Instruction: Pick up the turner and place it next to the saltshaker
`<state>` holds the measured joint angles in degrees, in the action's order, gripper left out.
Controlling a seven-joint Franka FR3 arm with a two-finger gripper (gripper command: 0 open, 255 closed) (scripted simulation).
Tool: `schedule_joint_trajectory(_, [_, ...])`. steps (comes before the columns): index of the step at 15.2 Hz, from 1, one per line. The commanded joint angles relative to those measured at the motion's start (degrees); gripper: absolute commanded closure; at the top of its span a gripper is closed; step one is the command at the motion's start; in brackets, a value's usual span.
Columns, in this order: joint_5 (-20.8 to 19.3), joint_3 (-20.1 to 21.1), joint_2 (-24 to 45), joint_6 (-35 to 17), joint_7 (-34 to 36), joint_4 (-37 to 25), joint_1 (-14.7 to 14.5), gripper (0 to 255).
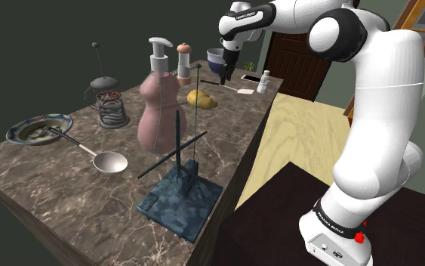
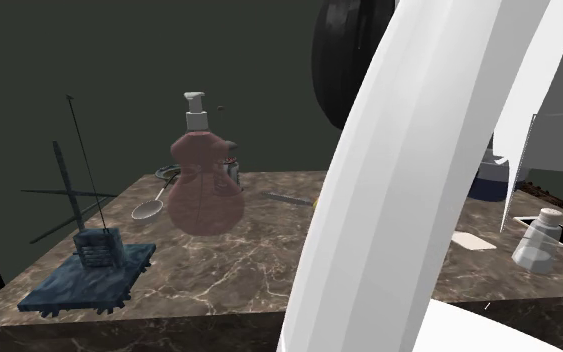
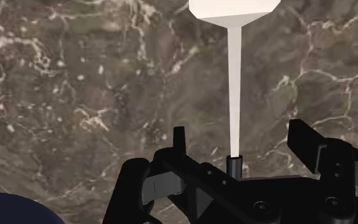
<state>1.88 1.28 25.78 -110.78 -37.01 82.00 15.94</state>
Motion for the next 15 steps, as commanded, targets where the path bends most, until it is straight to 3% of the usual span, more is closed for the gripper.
schedule_joint_trajectory(1, [0.0, 0.0, 0.0, 0.0, 0.0, 0.0, 0.0, 0])
schedule_joint_trajectory(3, [0.0, 0.0, 0.0, 0.0, 0.0, 0.0, 0.0, 0])
schedule_joint_trajectory(7, [-0.02, -0.04, -1.02, 6.75, 0.05, -5.73, 0.14, 0])
schedule_joint_trajectory(15, [-0.02, -0.04, -1.02, 6.75, 0.05, -5.73, 0.14, 0])
